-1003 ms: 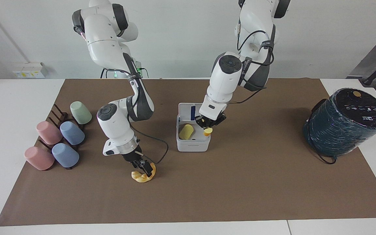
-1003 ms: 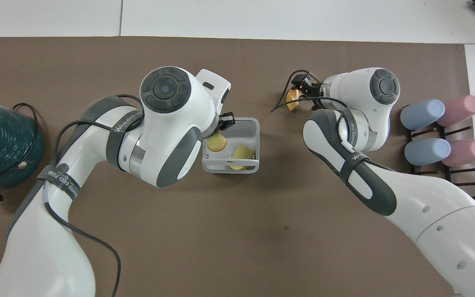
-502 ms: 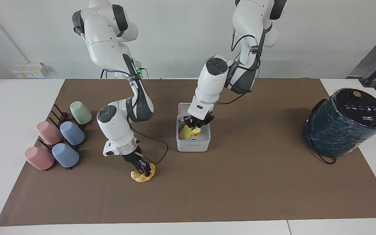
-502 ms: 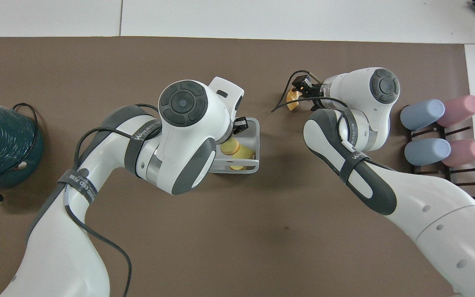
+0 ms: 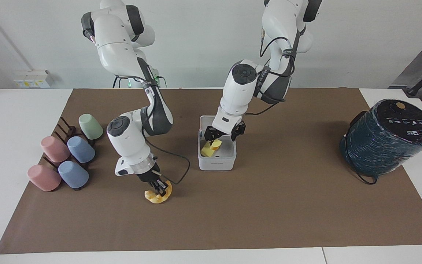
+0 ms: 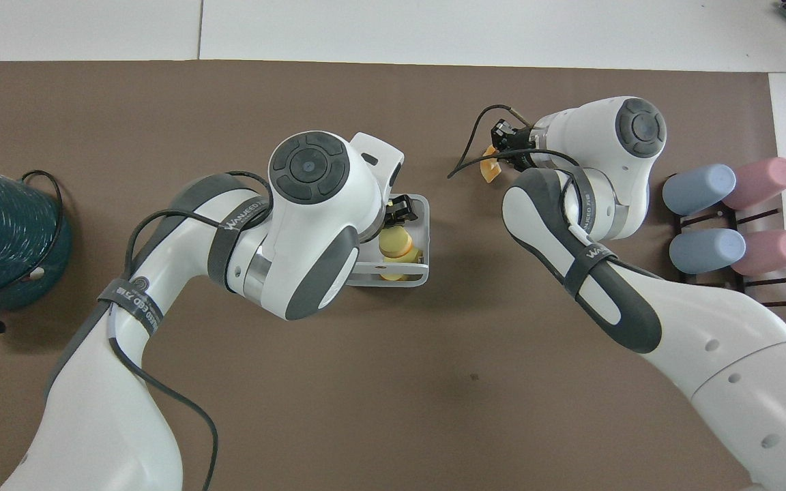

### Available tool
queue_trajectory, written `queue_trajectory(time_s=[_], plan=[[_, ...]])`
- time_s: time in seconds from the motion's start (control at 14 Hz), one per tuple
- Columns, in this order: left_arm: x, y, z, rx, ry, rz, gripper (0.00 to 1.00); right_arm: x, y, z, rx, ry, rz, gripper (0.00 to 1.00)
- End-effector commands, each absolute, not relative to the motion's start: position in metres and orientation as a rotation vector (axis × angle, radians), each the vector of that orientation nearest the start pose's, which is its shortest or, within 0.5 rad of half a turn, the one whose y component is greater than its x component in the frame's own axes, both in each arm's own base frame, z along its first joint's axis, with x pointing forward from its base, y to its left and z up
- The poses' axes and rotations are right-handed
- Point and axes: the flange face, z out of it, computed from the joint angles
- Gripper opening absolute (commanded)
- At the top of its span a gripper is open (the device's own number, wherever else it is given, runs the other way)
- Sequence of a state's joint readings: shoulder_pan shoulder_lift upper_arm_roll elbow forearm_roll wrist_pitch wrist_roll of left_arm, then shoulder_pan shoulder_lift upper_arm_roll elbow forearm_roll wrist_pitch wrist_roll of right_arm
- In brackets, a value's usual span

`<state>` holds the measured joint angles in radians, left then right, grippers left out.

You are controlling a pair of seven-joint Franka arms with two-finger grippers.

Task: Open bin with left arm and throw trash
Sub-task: 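Lift the bread with the right gripper while the left gripper withdraws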

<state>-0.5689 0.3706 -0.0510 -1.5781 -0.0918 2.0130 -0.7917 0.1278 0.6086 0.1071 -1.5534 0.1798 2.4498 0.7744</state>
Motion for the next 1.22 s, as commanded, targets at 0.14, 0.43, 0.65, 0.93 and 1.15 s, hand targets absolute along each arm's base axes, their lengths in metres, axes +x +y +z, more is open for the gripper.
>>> queue_trajectory(time_s=[0.14, 0.43, 0.65, 0.93, 1.15], plan=[[0.547, -0.384, 0.449, -3.229, -0.331, 0.072, 1.0, 0.699, 0.15, 0.399, -2.684, 0.937, -0.19, 0.0], [0.554, -0.382, 0.46, -3.241, -0.346, 0.045, 1.0, 0.687, 0.149, 0.426, -2.701, 0.929, -0.154, 0.0], [0.588, -0.339, 0.506, -3.244, -0.454, 0.023, 1.0, 0.676, 0.163, 0.452, -2.692, 0.907, -0.151, 0.0], [0.616, -0.245, 0.55, -3.209, -0.361, 0.099, 1.0, 0.652, 0.208, 0.477, -2.666, 0.815, -0.06, 0.0], [0.616, -0.162, 0.585, -3.208, -0.198, 0.113, 1.0, 0.634, 0.261, 0.481, -2.569, 0.82, 0.018, 0.0]])
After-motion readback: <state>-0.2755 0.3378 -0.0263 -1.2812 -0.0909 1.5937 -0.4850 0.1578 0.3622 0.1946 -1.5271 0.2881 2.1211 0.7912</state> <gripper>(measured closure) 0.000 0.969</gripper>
